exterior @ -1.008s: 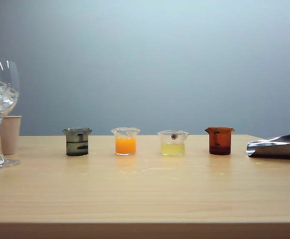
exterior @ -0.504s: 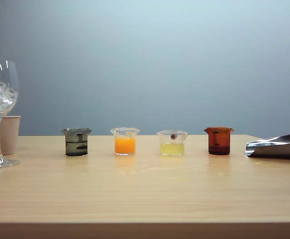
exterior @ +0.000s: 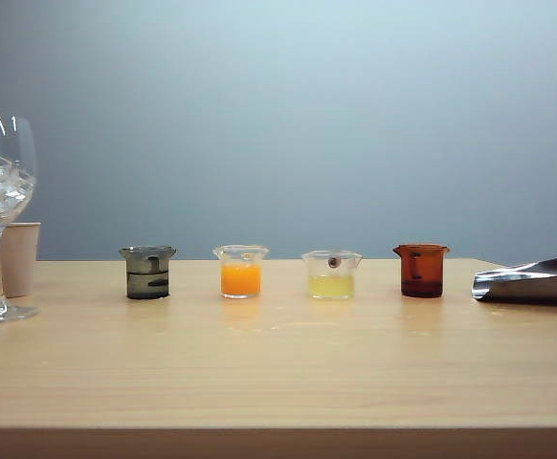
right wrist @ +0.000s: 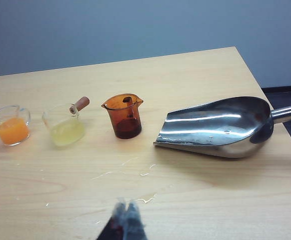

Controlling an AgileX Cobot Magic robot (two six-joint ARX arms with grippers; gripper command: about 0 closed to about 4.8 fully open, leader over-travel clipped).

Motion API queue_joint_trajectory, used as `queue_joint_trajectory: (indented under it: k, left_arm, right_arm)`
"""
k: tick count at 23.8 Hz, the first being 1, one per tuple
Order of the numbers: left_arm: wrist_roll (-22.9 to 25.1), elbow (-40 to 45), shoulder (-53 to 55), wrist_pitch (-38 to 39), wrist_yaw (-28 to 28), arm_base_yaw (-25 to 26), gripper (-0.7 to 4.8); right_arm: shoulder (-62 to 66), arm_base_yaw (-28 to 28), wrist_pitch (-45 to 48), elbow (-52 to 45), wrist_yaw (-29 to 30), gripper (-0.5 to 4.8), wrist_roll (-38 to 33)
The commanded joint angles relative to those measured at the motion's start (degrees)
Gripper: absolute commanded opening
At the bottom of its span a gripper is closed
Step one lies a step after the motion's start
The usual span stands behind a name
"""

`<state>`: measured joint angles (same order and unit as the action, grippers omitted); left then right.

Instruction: Pick up the ice scoop on the desk filled with ice cubes, pour the ice into the goblet, and finally put the scoop back on the table.

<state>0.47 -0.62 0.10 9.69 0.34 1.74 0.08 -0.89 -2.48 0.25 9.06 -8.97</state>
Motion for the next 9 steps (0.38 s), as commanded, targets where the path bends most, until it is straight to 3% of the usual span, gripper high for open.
queue_joint_trajectory:
  k: [1, 4, 7, 9]
  left_arm:
    - [0.04, 0.09, 0.0, -0.44, -0.2, -0.04, 0.04]
    - [0.04, 0.09, 0.0, -0.44, -0.2, -0.04, 0.04]
    - [0.04, 0.09, 0.0, -0.44, -0.17, -0.04, 0.04]
    - [0.04, 0.09, 0.0, -0.44, -0.2, -0.04, 0.04]
  right_arm:
    - [0.02, -0.09, -3.06, -0.2, -0.09, -0.05, 0.07]
    - [0.02, -0.02, -3.72, -0.2, -1.57, -0.05, 4.76]
    - [0.02, 0.04, -3.85, -0.2, -2.56, -0.05, 18.27]
    - [0.02, 0.02, -4.0, -0.2, -3.06, -0.05, 19.58]
